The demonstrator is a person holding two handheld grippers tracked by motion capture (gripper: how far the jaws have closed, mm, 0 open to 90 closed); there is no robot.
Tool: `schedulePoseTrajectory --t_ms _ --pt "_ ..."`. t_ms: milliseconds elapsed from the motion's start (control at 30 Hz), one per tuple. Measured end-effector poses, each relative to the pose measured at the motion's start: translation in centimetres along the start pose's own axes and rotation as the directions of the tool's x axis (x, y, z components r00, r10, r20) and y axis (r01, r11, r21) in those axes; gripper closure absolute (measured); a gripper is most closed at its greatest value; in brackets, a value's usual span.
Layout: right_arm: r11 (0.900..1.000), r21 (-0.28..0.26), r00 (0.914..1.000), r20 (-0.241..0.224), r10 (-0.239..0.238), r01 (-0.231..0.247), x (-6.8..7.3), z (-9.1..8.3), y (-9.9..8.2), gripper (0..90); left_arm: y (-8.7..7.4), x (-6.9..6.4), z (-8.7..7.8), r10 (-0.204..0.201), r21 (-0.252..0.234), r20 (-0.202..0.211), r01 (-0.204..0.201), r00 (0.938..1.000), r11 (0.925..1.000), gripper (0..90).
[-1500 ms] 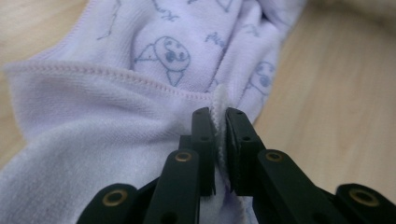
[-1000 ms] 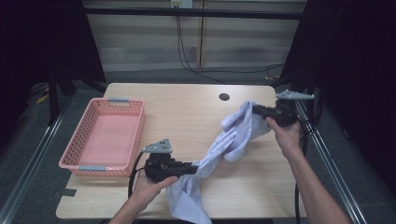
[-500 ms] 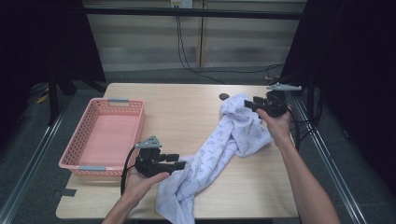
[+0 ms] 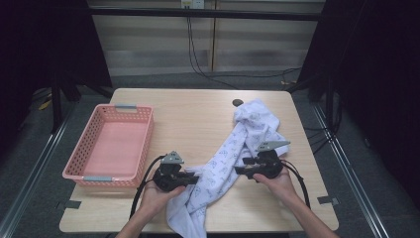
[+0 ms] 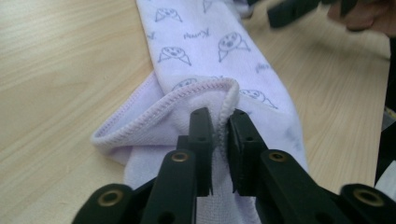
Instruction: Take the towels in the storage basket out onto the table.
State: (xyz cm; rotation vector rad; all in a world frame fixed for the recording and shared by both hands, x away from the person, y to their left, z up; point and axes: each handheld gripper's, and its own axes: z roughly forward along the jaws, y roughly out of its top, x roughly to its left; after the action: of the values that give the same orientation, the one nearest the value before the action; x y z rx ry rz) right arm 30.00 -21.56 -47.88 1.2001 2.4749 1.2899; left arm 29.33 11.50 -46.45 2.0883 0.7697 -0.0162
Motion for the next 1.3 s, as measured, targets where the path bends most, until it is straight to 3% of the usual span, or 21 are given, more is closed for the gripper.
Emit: schedulePoseTrajectory --t_ms 133,267,300,333,367,400,467,600,633,667,700,733,767,867,933,967,1033,1067,1100,1200,1300 --pt "0.9968 0.052 0.9979 0.016 -0.062 0.061 0.8 2.7 -0.5 40.9 0.6 0.6 -3.6 -0.032 -0.144 -0.008 0.031 0.9995 0.9891 82.6" --pt "0.9934 0.052 0.9935 0.046 -0.105 0.102 1.1 3.7 -0.5 42.8 0.5 1.0 -4.7 -0.037 -0.159 0.009 0.038 0.9993 0.9865 82.4" --pt "0.9937 0.048 0.9928 0.059 -0.104 0.102 1.2 3.8 -0.5 51.6 0.4 1.0 -4.7 -0.04 -0.16 -0.001 0.04 0.9992 0.9863 82.4" --pt "0.9907 0.062 0.9843 0.122 -0.127 0.121 1.1 3.8 -0.3 72.4 0.3 1.2 -4.9 -0.055 -0.171 -0.008 0.053 0.9984 0.9839 81.9" --pt "0.9907 0.062 0.9843 0.122 -0.127 0.121 1.1 3.8 -0.3 72.4 0.3 1.2 -4.9 -0.055 -0.171 -0.008 0.053 0.9984 0.9839 82.0" --pt "0.993 0.07 0.9863 0.129 -0.104 0.095 0.3 3.3 -0.2 83.9 0.2 1.5 -5.3 -0.069 -0.202 0.011 0.07 0.9975 0.977 82.7" --pt "0.9958 0.075 0.9864 0.152 -0.063 0.052 -1.3 2.6 -0.2 85.8 0.1 1.7 -5.8 -0.075 -0.208 -0.005 0.073 0.9972 0.9755 84.0" --pt "0.9977 0.066 0.9685 0.249 0.0 -0.017 -5.4 0.8 -0.1 86.6 -0.2 1.7 -5.6 -0.077 -0.198 -0.008 0.074 0.997 0.9775 84.9" --pt "0.9977 0.066 0.9685 0.249 0.0 -0.017 -5.4 0.8 -0.1 86.6 -0.2 1.7 -5.6 -0.077 -0.198 -0.008 0.074 0.997 0.9775 84.9" --pt "0.9975 0.062 0.9652 0.261 0.018 -0.035 -6.5 0.5 0.0 86.7 -0.3 1.7 -5.4 -0.08 -0.193 -0.015 0.075 0.9967 0.9783 84.9" --pt "0.9966 0.044 0.9539 0.295 0.054 -0.07 -8.5 0.3 0.3 86.8 -0.2 1.8 -4.6 -0.093 -0.181 -0.013 0.089 0.9956 0.9795 84.7" --pt "0.9971 0.046 0.949 0.312 0.043 -0.06 -9.4 0.4 0.7 86.7 -0.2 1.8 -4.2 -0.1 -0.18 -0.013 0.096 0.9949 0.9791 84.7" --pt "0.9969 0.055 0.9348 0.354 0.033 -0.056 -9.9 0.5 1.1 86.7 -0.2 1.8 -3.7 -0.115 -0.177 -0.004 0.113 0.9933 0.9778 84.7" --pt "0.9972 0.036 0.9288 0.367 0.048 -0.066 -11.6 1.1 2.1 85.4 -0.4 1.8 -2.4 -0.132 -0.144 -0.003 0.13 0.9913 0.9809 84.7" --pt "0.9971 0.018 0.9338 0.352 0.063 -0.074 -11.8 1.2 2.3 81.9 -0.7 1.8 -2.2 -0.132 -0.131 -0.006 0.13 0.9913 0.9828 84.7" --pt "0.9963 -0.031 0.9405 0.329 0.086 -0.081 -11.5 0.8 2.4 66.6 -1.0 1.8 -2.2 -0.132 -0.125 -0.003 0.13 0.9913 0.9836 83.6" --pt "0.995 -0.051 0.9421 0.321 0.098 -0.087 -11.0 0.4 2.4 61.9 -1.6 1.9 -2.2 -0.139 -0.103 -0.008 0.137 0.9903 0.9851 82.6" --pt "0.9962 -0.058 0.9485 0.306 0.08 -0.066 -10.3 -0.3 2.4 57.6 -2.0 2.0 -2.3 -0.147 -0.101 -0.005 0.145 0.9892 0.9842 82.6" --pt "0.995 -0.084 0.9644 0.254 0.073 -0.053 -8.4 -1.8 1.9 55.3 -2.3 2.3 -2.6 -0.164 -0.109 0.005 0.164 0.9864 0.9805 78.8" --pt "0.997 -0.068 0.9878 0.148 0.047 -0.037 -4.9 -3.5 0.2 53.6 -2.2 2.4 -3.0 -0.161 -0.123 0.003 0.16 0.987 0.9795 72.9" --pt "0.9998 -0.021 0.9984 0.056 0.008 -0.007 -1.1 -3.9 -2.3 50.6 -1.9 2.4 -3.0 -0.162 -0.136 0.004 0.161 0.9868 0.9775 67.4"
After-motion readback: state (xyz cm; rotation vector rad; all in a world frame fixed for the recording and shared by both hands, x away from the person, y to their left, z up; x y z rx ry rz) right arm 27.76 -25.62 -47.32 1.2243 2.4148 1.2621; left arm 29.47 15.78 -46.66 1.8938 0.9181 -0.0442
